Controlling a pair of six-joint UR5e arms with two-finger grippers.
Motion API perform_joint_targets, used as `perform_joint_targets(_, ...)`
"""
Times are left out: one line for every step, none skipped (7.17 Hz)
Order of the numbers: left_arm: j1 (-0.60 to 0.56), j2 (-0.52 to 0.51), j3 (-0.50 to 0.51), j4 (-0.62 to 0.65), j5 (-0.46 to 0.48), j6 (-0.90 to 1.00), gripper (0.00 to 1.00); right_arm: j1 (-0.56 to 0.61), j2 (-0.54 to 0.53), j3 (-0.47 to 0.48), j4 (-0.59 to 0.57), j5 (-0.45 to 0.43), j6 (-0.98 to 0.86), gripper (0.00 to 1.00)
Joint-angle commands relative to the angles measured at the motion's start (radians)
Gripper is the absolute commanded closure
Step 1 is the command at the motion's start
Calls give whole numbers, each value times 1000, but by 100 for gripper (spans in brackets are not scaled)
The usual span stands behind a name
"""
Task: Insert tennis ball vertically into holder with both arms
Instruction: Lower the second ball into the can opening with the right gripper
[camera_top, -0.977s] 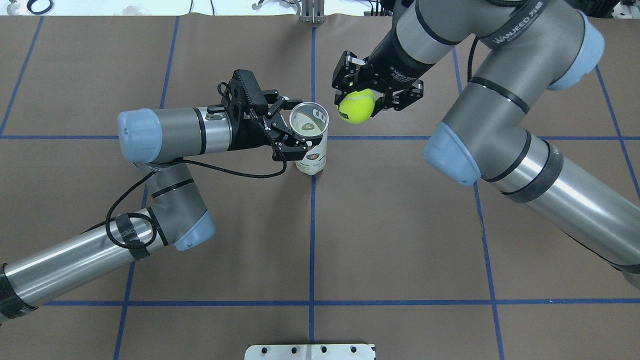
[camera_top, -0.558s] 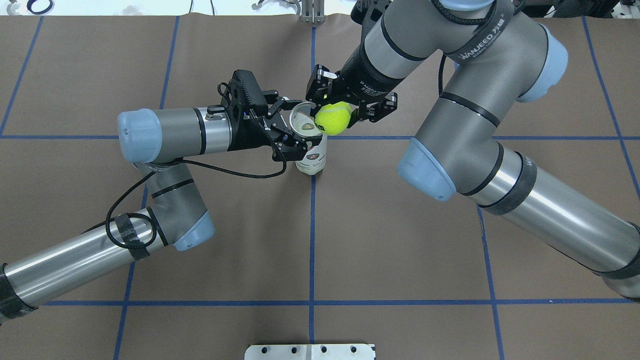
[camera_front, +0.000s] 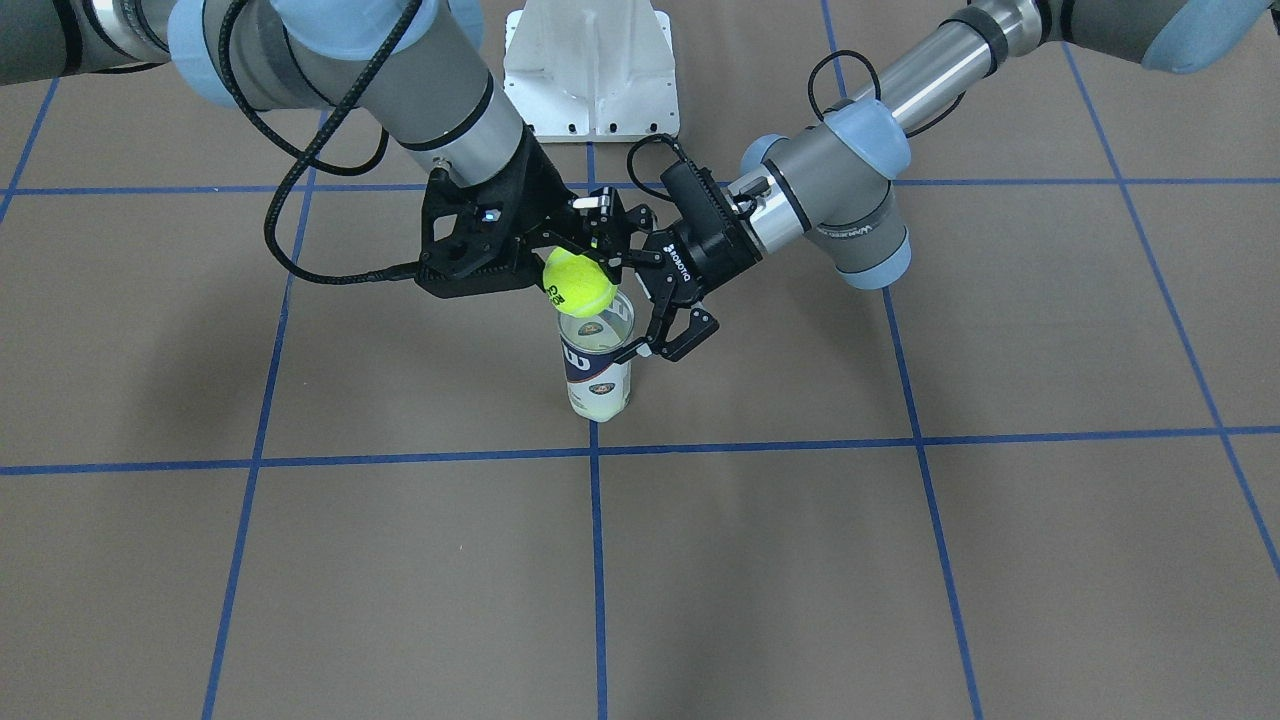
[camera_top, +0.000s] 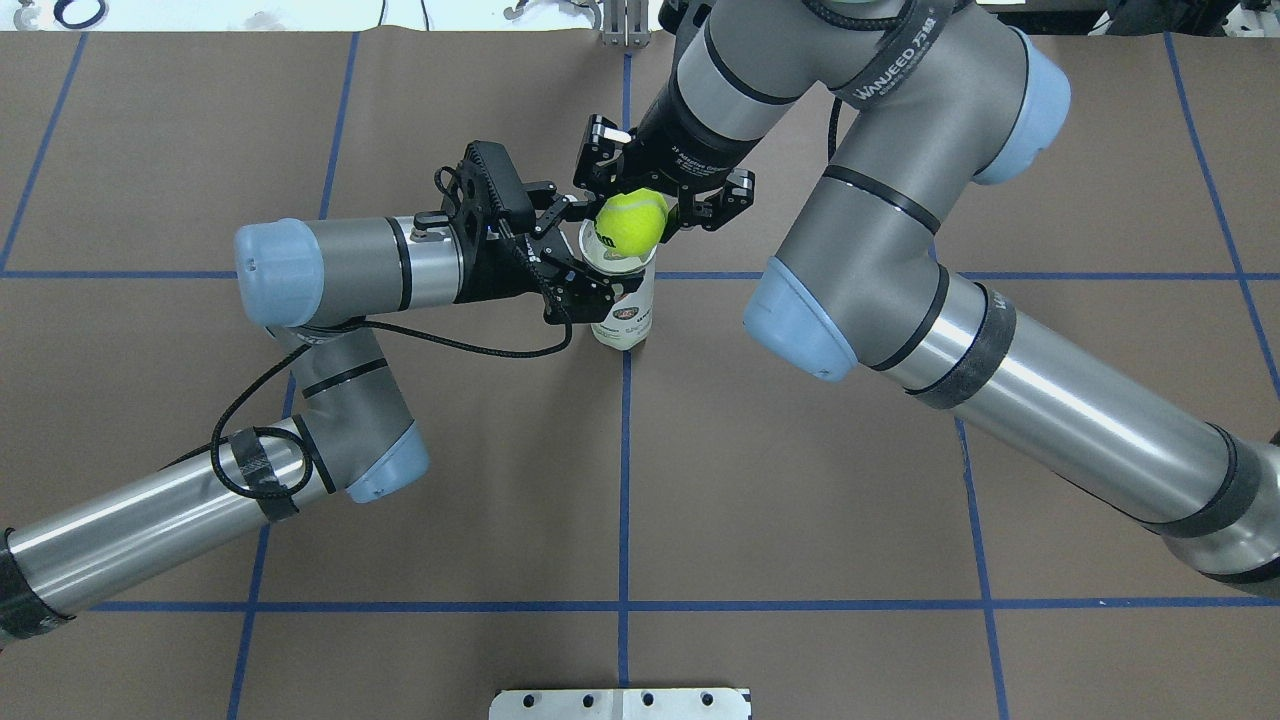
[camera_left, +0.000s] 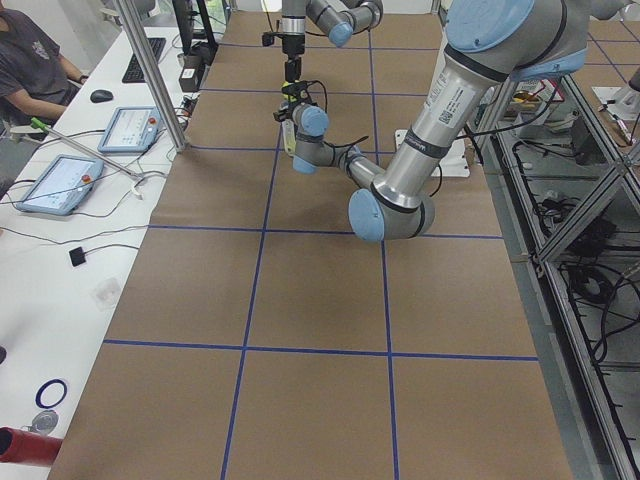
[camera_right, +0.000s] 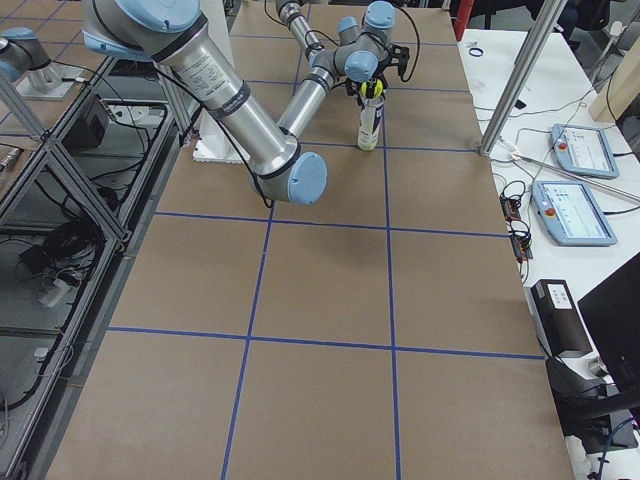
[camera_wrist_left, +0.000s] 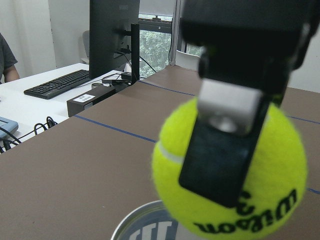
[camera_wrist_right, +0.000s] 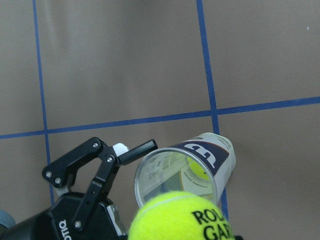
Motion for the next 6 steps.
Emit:
perform_joint_targets(0,-1,1,0,0,0,2,-1,4,-11,11,-8,1,100)
perform_joint_targets(0,1,1,0,0,-2,2,-5,4,-19,21,-12,1,100)
perform_joint_targets(0,-1,1,0,0,0,2,-9,4,-22,22,-12,0,100)
perform_joint_targets(0,-1,1,0,0,0,2,-9,7,-25,23,-12,1,100)
perform_joint_targets(0,-1,1,0,0,0,2,-9,9,-25,22,-12,1,100)
perform_joint_targets(0,1,1,0,0,0,2,-10,9,-26,22,-12,1,93)
